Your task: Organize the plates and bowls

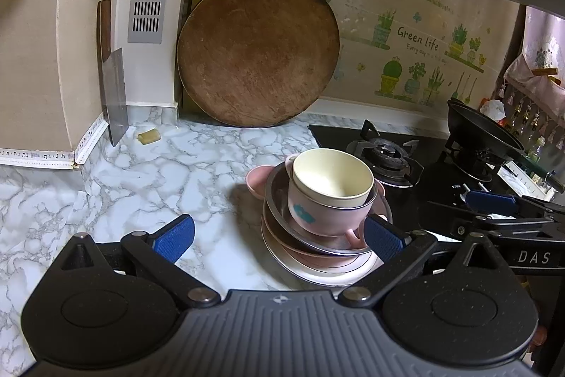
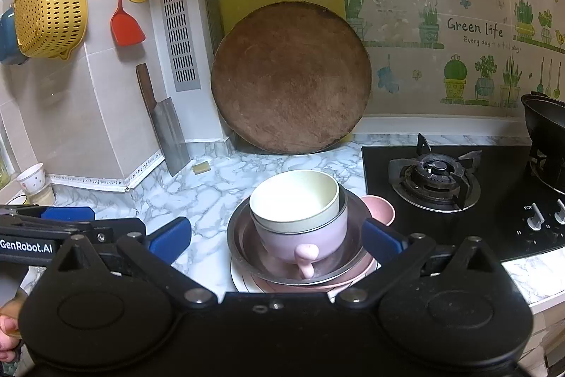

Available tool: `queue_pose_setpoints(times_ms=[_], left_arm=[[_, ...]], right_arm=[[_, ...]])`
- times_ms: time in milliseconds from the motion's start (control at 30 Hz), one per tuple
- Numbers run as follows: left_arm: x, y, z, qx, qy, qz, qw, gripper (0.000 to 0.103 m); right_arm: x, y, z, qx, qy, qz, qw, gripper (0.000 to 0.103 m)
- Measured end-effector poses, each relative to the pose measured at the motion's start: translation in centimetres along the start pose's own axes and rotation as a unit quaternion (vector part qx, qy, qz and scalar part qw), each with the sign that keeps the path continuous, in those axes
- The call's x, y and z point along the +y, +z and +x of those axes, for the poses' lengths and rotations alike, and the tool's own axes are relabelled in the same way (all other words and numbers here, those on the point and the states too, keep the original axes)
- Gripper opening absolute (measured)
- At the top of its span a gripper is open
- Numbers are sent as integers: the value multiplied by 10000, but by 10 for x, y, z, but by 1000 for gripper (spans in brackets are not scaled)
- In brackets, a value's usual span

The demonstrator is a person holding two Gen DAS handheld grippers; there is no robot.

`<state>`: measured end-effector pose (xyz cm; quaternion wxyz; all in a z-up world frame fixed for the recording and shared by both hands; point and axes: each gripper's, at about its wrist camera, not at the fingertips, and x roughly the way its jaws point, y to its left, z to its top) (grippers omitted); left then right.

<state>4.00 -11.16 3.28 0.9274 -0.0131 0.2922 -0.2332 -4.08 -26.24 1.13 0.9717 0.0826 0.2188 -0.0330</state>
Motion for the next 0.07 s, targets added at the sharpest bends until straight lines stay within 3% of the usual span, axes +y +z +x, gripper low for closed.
queue_pose_setpoints(times_ms=[67], left_arm=[[0, 0, 0, 14, 10, -19, 10000, 103]], right_arm=[[0, 0, 1, 12, 20, -5, 10000, 103]])
